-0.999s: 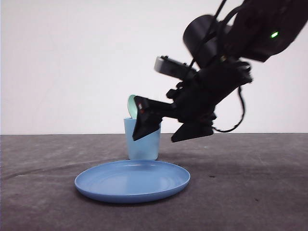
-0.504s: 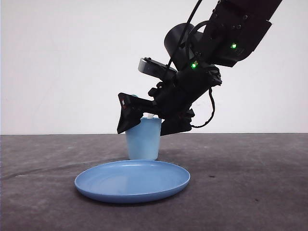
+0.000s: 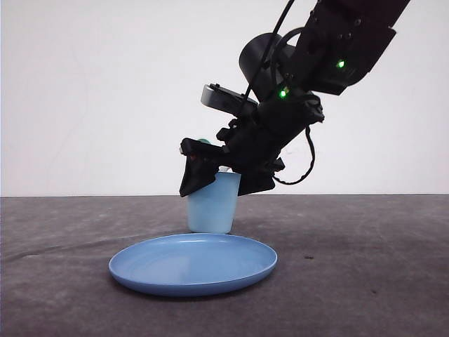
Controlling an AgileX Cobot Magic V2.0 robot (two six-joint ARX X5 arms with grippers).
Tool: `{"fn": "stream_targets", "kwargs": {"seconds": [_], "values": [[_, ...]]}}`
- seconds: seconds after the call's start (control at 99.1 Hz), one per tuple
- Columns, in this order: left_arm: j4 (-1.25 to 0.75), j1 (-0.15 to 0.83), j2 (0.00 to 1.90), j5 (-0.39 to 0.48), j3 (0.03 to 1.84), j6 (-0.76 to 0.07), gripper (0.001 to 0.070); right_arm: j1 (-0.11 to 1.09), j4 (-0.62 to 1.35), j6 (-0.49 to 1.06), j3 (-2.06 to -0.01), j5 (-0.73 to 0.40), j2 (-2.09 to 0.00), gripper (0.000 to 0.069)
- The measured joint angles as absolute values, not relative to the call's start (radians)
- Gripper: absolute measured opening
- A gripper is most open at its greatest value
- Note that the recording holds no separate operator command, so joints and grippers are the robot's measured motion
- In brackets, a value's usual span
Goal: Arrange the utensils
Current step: 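Lower the right gripper around the cup rim and grasp the cup, then lift the cup with the right gripper toward the blue plate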
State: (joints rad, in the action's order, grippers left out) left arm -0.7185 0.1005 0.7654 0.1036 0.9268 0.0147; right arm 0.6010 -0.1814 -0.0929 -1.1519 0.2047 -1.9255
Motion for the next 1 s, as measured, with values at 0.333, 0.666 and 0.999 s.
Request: {"fn": "stream_targets", "kwargs": {"seconds": [0.333,0.666,0.999], "values": [[-0.718,0.101,0.765,0.104,0.927,0.017,0.0236,0.651,0.009,-0.082,-1.128,0.157,-1.717,0.0468],[-0.718,0.101,0.765,0.104,0.927,0.019,0.0236,0.748,0.012,-0.081,-0.905,0.067,-1.483,0.0468],[-0.718,0.101,0.765,0.103,0.927,0.019,0.0236,0.869,-0.028,-0.082,-0.789,-0.002,-1.411,0.0468]]}}
